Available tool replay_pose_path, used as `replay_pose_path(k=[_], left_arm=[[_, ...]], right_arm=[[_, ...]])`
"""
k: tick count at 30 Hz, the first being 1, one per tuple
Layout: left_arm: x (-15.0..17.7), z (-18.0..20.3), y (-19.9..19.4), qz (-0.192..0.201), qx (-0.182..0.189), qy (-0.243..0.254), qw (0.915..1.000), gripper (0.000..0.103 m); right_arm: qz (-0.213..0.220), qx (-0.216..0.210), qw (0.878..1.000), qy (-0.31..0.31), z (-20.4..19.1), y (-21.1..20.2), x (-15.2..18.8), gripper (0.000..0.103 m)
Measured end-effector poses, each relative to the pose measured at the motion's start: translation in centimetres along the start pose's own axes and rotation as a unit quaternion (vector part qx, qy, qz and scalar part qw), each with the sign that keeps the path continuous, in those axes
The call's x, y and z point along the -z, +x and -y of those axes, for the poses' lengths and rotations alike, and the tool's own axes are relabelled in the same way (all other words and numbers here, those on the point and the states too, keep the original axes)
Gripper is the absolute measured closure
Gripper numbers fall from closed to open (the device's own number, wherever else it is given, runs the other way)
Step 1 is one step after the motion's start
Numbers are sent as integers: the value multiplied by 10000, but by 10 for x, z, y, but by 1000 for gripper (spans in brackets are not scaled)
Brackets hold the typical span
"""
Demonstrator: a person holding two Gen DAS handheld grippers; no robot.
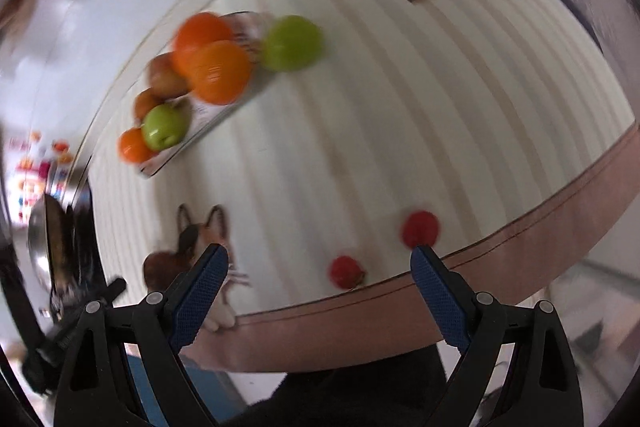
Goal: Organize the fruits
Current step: 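Grasp the brown fruit with the left tool while the right tool grasps a green apple, then lower the brown fruit and green apple onto the plate and open both tools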
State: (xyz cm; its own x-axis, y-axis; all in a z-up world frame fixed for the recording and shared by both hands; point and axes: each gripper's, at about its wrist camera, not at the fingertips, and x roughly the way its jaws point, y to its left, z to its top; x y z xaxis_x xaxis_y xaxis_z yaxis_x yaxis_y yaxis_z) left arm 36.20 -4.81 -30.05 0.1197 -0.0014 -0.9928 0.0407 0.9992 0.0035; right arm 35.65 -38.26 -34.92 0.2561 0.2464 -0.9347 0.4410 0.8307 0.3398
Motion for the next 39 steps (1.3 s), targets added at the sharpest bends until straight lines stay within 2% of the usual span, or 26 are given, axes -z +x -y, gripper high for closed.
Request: replay_pose_path(k=[6,8,10,15,20,25,30,33,36,39], left_arm=[[-10,12,52,-529,157,48,9985,18],[-12,15,61,-598,228,16,9979,20],[-13,16,66,-592,248,-25,9979,40],[-14,18,62,-371,179,-207,9989,40],[-24,27,58,-352,236,-366,9984,40],[-41,47,55,-284,280,-429,9983,40],[-48,58,58,-345,262,-443,9981,40],[-60,63,57,-379,233,-409,9982,40],[-61,67,57,-398,222,-404,9981,40],[-70,71,59,-411,224,-387,9982,40]], right_arm=[[56,136,9999,-3,2,20,-27,8],[53,101,9999,-66,-3,23,-33,8],[30,69,9999,-104,-11,26,-38,8],[41,-232,9997,-16,-22,28,-66,8],[173,-660,9967,438,-26,36,-119,9],[-4,-1067,9869,1209,-15,68,-161,21],[-314,-1451,9718,1833,-4,98,-173,28],[-418,-1500,9689,1925,-6,108,-173,34],[-374,-1494,9675,2007,1,111,-172,44],[-239,-1481,9684,1994,3,110,-174,45]])
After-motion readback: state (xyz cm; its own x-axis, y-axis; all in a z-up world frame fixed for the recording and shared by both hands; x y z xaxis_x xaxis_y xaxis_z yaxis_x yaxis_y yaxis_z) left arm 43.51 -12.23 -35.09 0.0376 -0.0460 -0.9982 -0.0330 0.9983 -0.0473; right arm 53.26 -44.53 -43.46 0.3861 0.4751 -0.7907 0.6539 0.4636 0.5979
